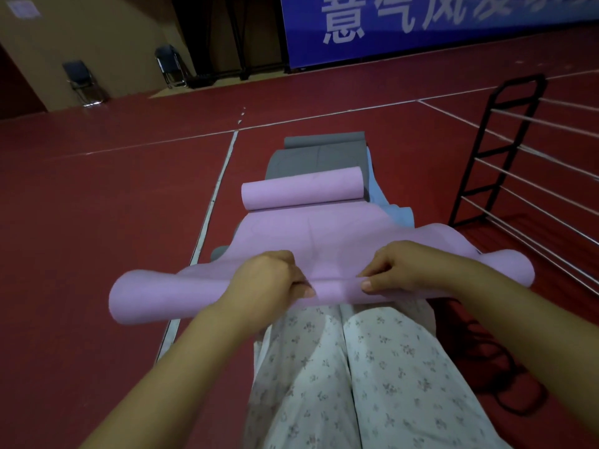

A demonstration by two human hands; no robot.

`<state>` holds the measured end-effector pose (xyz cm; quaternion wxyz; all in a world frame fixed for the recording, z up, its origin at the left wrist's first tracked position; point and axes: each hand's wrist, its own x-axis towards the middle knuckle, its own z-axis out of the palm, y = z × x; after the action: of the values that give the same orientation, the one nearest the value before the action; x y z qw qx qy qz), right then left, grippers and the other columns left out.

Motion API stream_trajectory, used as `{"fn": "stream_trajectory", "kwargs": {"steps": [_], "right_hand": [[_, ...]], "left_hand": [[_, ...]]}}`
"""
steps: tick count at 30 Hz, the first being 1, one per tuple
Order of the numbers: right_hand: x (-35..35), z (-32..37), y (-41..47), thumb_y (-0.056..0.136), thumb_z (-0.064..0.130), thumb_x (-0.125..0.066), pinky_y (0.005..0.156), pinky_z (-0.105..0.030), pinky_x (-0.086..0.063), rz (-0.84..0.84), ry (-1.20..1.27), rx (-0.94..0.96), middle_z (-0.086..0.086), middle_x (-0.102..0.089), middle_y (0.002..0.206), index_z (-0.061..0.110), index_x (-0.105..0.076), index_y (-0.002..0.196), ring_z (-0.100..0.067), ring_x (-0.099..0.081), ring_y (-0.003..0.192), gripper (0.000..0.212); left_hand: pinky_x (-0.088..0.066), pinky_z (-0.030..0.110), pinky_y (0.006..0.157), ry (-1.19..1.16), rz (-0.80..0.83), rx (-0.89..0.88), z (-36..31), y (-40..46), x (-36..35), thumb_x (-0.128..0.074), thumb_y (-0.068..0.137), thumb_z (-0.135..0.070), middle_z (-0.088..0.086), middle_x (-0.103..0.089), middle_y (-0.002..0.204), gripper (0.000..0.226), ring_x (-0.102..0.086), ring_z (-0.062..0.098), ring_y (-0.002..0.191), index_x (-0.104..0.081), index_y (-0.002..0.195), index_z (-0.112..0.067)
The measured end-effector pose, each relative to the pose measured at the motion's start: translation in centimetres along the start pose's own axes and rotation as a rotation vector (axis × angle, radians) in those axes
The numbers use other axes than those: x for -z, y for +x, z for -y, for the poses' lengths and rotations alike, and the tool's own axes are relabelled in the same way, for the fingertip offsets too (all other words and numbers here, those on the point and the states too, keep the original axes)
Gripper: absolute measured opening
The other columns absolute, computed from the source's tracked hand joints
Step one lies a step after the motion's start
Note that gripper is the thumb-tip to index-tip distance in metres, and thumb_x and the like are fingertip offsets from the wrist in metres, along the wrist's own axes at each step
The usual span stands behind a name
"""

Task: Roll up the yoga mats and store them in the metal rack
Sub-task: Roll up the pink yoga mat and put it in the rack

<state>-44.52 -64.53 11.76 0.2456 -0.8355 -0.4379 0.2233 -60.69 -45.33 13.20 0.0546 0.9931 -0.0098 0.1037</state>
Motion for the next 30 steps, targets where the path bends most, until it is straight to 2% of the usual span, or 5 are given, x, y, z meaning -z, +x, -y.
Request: {"fn": "stream_trajectory", "kwargs": {"steps": [7,13,22,26,30], "right_hand": [[0.0,-0.6,0.6,0.072,0.03,-0.081,0.054,-0.017,-0.038,-0.062,0.101,0.011,0.01,-0.058,0.057,0.024,-0.062,0.074,-0.003,-0.052,0.054,0.02],[0.0,-0.4,0.7,0.074,0.029,-0.08,0.056,-0.017,-0.039,-0.075,0.135,-0.006,0.01,-0.06,0.057,0.023,-0.064,0.064,-0.002,-0.052,0.055,0.02],[-4.0,1.3,-0.9,0.047,0.016,-0.069,0.046,-0.024,-0.033,-0.645,-0.785,0.222,-0.001,-0.046,0.05,0.018,-0.061,0.05,-0.022,-0.049,0.045,0.009],[-5.4,1.1,-2.2,0.034,0.051,-0.087,0.054,-0.025,-0.046,-0.627,-0.703,0.167,0.0,-0.053,0.057,0.022,-0.054,0.089,-0.024,-0.054,0.051,0.071],[-4.2,1.3,-2.1,0.027,0.038,-0.091,0.043,-0.025,-0.036,-0.619,-0.632,0.15,0.0,-0.049,0.057,0.024,-0.036,0.078,-0.023,-0.049,0.048,0.077]], "left_hand": [[-0.039,0.02,0.041,0.243,-0.067,0.028,-0.9,-1.5,-1.1,-0.089,0.032,-0.044,-0.006,-0.061,0.061,0.051,-0.06,0.019,0.052,-0.068,0.074,-0.025],[-0.049,0.032,0.062,0.091,-0.045,0.066,-0.3,-0.4,-0.5,-0.056,0.063,-0.038,0.004,-0.068,0.082,0.039,-0.064,0.03,0.076,-0.073,0.094,-0.023],[-0.046,0.029,0.084,0.013,0.188,0.081,1.4,1.6,0.2,-0.056,0.08,-0.044,-0.002,-0.069,0.109,0.038,-0.061,0.02,0.101,-0.066,0.114,-0.03],[-0.044,0.026,0.084,0.013,0.185,0.055,1.9,2.0,0.3,-0.06,0.088,-0.035,-0.003,-0.068,0.112,0.029,-0.06,0.019,0.104,-0.064,0.116,-0.029],[-0.045,0.033,0.083,0.015,0.095,0.043,1.6,1.2,-0.1,-0.053,0.093,-0.033,0.0,-0.067,0.112,0.043,-0.06,0.025,0.103,-0.046,0.133,-0.019]]}}
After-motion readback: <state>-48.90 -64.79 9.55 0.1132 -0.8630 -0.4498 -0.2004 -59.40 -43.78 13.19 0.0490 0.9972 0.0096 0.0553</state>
